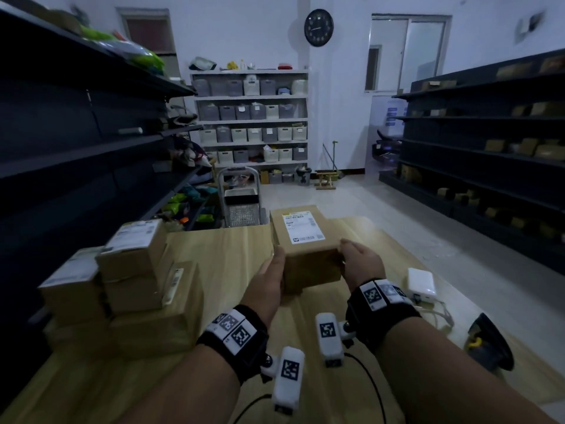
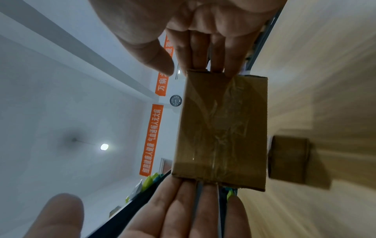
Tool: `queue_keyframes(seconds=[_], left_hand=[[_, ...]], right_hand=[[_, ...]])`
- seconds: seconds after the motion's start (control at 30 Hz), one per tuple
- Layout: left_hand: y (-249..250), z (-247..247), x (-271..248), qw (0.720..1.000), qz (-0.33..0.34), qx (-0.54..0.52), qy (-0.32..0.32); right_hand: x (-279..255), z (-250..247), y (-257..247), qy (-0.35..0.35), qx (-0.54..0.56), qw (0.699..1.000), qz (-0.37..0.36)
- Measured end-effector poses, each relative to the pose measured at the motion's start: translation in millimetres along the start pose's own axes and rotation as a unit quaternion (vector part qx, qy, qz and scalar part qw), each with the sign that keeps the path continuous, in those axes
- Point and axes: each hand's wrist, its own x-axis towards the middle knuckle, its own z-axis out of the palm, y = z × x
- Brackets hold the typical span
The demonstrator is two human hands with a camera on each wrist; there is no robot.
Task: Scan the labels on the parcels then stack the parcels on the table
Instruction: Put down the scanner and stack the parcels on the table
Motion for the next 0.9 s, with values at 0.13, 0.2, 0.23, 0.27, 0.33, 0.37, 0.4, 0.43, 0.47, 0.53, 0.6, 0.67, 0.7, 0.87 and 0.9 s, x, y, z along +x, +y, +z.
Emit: queue_keyframes(seconds=[0.13,0.2,0.23,0.27,0.33,0.37,0.4,0.43,0.47,0.53,0.6,0.67,0.7,0.87,0.9], left_hand=[[-1.1,-37.4,-21.5,0.998,0.009,0.001,0.068],[-6.6,-56.0,-31.2,0.995,-0.008,0.007,0.101],[-11.0,-64.5,-34.1,0.993,-0.015,0.013,0.115],[-13.8,-72.1,-36.8,0.992,-0.021,0.018,0.122],[-12.2,-82.4,-45.4,0.991,-0.027,0.029,0.124],[-9.5,-85.7,-49.9,0.991,-0.024,0.045,0.126],[-10.9,-89.8,-51.2,0.990,-0.026,0.056,0.129],[-10.2,-91.7,-53.8,0.990,-0.030,0.060,0.126],[-9.6,-93.5,-56.7,0.989,-0.044,0.060,0.125],[-8.8,-94.6,-62.3,0.987,-0.065,0.069,0.128],[-6.0,-94.3,-67.9,0.985,-0.065,0.088,0.131],[-3.0,-94.8,-73.2,0.984,-0.044,0.116,0.125],[0.4,-94.2,-76.5,0.984,-0.031,0.124,0.120],[1.7,-106.8,-73.2,0.976,0.007,0.186,0.113],[0.8,-109.4,-70.7,0.972,0.004,0.212,0.097]], right_hand=[[-19.7,39.9,11.5,-0.051,0.022,0.998,0.009],[-30.5,58.5,22.0,-0.073,0.005,0.997,0.016],[-36.4,66.1,27.0,-0.082,-0.004,0.996,0.021],[-40.7,73.1,33.3,-0.089,-0.013,0.996,0.025],[-47.0,83.8,46.0,-0.097,-0.027,0.994,0.037],[-49.3,88.1,51.8,-0.100,-0.035,0.993,0.043],[-50.3,91.4,57.1,-0.103,-0.037,0.993,0.046],[-52.6,94.4,59.7,-0.103,-0.040,0.993,0.050],[-53.5,96.2,62.9,-0.114,-0.050,0.991,0.049],[-54.0,100.1,71.0,-0.142,-0.073,0.986,0.043],[-56.5,102.2,75.0,-0.152,-0.089,0.983,0.047],[-55.0,104.3,81.0,-0.157,-0.080,0.982,0.065],[-54.4,105.1,81.8,-0.158,-0.081,0.982,0.069],[-53.9,109.2,77.6,-0.185,-0.131,0.973,0.038],[-56.0,110.9,76.1,-0.193,-0.138,0.971,0.037]])
